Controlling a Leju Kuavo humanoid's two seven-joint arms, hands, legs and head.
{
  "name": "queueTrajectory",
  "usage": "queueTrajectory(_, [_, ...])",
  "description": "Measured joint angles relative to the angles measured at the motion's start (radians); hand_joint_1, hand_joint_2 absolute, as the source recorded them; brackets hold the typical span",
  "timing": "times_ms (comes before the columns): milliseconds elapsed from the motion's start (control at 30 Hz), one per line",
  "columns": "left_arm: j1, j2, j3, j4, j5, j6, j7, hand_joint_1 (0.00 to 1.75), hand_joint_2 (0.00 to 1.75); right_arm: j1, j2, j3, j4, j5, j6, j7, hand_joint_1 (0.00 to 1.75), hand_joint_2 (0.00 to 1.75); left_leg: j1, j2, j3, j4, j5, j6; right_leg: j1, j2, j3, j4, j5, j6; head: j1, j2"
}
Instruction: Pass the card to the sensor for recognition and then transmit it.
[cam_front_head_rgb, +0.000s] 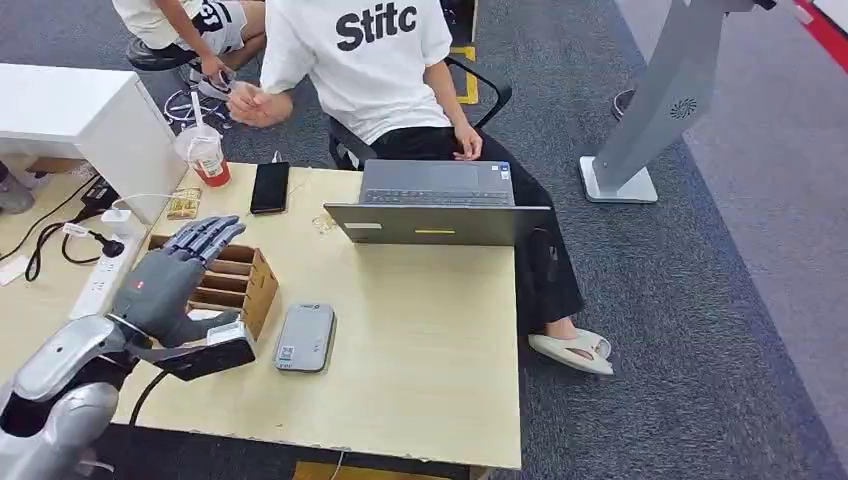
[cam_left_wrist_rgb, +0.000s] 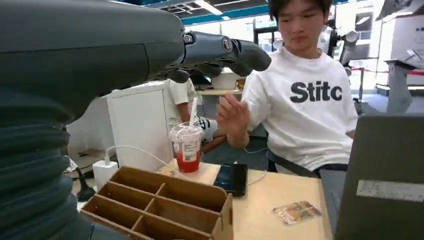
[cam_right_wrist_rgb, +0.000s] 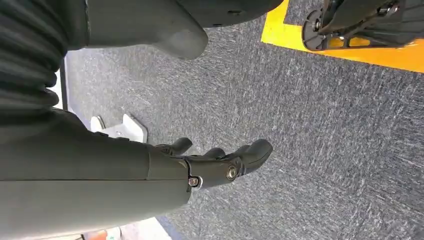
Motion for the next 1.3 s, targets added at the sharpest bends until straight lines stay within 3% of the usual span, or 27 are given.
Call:
queueTrajectory(133, [-0.002, 0.071, -0.024, -0.026, 0.028, -0.029, 0.000, 0.00, 1.75, 0.000, 0.000, -0.004, 0.000, -0.001, 0.000, 0.000, 0.00, 1.75, 0.000, 0.001, 0.000, 0.000, 0.000, 0.000, 0.000, 0.000, 0.000, 0.000, 0.000, 0.000, 0.000, 0.000])
queueTrajectory(400, [-0.002, 0.132, -0.055, -0.047, 0.049, -0.042, 0.000, 0.00, 1.75, 0.000, 0.000, -0.004, 0.000, -0.005, 0.001, 0.000, 0.00, 1.75, 0.000, 0.000, 0.000, 0.000, 0.000, 0.000, 0.000, 0.000, 0.000, 0.000, 0.000, 0.000, 0.000, 0.000])
queueTrajectory(833, [0.059, 0.167, -0.080, -0.049, 0.108, -0.038, 0.019, 0.00, 1.75, 0.000, 0.000, -0.004, 0.000, 0.008, 0.002, -0.002, 0.00, 1.75, 0.000, 0.000, 0.000, 0.000, 0.000, 0.000, 0.000, 0.000, 0.000, 0.000, 0.000, 0.000, 0.000, 0.000])
queueTrajectory(1167, [0.159, 0.146, -0.087, -0.003, 0.077, 0.016, 0.019, 0.00, 1.75, -0.001, 0.000, -0.004, 0.000, 0.022, 0.001, -0.001, 0.00, 1.75, 0.000, 0.000, 0.000, 0.000, 0.000, 0.000, 0.000, 0.000, 0.000, 0.000, 0.000, 0.000, 0.000, 0.000])
queueTrajectory(1300, [0.184, 0.136, -0.087, 0.023, 0.012, 0.055, 0.039, 0.00, 1.75, -0.001, 0.000, -0.004, 0.000, 0.023, 0.001, 0.004, 0.00, 1.75, 0.000, 0.000, 0.000, 0.000, 0.000, 0.000, 0.000, 0.000, 0.000, 0.000, 0.000, 0.000, 0.000, 0.000])
